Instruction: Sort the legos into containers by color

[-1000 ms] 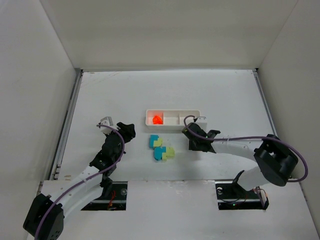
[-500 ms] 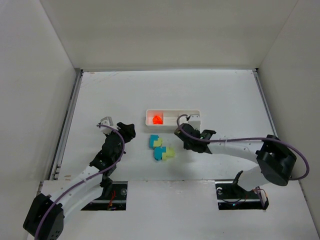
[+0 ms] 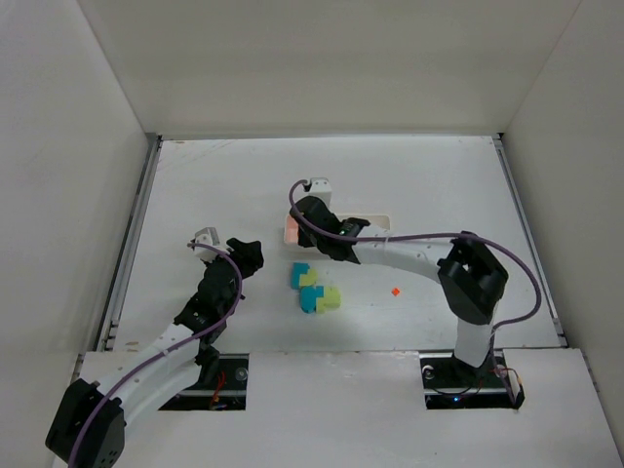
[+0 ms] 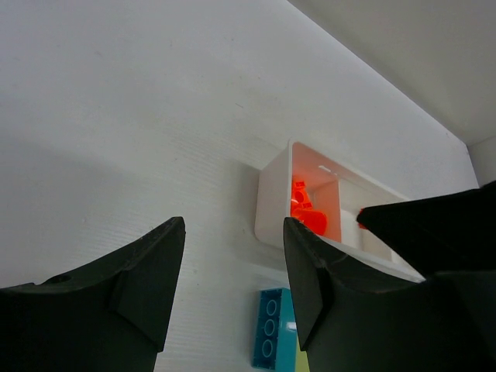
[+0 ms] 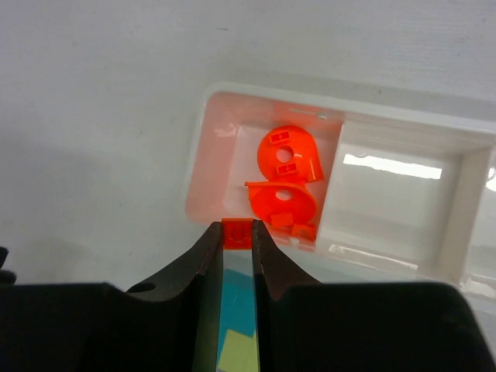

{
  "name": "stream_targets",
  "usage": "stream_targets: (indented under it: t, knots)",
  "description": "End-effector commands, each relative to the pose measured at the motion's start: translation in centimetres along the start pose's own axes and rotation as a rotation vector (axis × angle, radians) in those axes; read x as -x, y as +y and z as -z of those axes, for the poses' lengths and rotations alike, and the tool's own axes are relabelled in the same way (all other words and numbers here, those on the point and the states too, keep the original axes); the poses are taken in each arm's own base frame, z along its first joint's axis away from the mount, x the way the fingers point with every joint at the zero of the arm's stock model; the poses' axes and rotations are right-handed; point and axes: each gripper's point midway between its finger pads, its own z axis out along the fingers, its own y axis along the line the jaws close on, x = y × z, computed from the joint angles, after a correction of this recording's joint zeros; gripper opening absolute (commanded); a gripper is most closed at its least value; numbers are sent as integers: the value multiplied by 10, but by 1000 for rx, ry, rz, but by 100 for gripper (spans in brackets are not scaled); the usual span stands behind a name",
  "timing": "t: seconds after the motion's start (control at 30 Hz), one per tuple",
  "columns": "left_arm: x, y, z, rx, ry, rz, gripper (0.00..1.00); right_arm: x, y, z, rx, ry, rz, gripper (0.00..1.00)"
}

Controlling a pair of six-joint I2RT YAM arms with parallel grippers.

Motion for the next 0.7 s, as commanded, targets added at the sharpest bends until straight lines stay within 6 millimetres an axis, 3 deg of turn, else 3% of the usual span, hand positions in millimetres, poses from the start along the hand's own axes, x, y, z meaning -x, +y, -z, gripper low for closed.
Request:
stream_targets:
  t: [0.0,0.37,0.67]
  knots:
    - [5,-3,0,-15,-20,12,51,21,18,-11,46,-42,-11,17]
    - [3,-5,0,-18,-14,9,51,40,17,-15,46,-75,-54,40]
    - [4,-6,0,-21,-18,11,51,40,3,-8,43,-85,-84,41]
